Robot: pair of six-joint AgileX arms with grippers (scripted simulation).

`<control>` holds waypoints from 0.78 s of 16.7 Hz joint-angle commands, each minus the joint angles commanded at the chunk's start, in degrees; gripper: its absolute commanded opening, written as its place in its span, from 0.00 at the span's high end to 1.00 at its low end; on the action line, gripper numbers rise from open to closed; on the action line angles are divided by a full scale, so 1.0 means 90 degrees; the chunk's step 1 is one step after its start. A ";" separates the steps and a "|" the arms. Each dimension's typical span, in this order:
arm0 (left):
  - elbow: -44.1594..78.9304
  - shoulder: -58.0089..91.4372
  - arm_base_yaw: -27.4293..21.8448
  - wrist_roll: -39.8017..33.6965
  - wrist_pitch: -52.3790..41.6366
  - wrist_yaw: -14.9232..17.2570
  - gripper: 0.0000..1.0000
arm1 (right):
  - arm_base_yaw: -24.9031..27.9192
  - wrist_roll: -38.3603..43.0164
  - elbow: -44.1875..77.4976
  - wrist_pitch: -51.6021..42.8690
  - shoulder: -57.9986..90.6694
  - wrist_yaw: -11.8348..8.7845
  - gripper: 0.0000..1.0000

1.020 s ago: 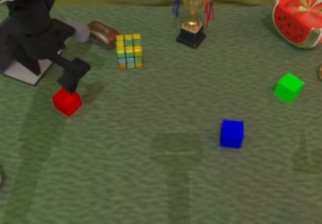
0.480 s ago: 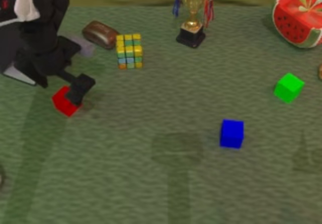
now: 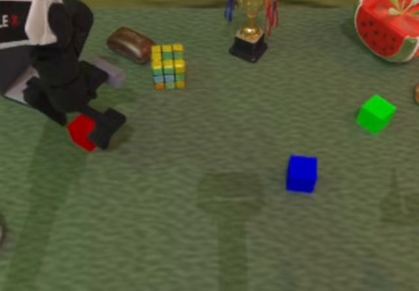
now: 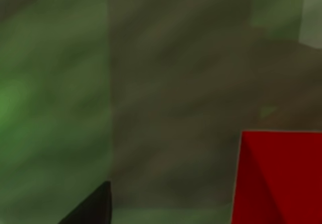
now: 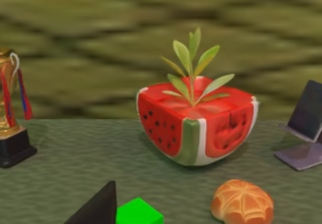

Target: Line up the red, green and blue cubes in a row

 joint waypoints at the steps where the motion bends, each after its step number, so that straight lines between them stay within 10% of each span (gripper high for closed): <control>1: 0.0000 0.0000 0.0000 0.0000 0.0000 0.0000 0.08 | 0.0000 0.0000 0.0000 0.0000 0.0000 0.0000 0.00; 13: 0.0000 0.0000 0.0000 0.0000 0.0000 0.0000 0.98 | 0.0000 0.0000 0.0000 0.0000 0.0000 0.0000 0.00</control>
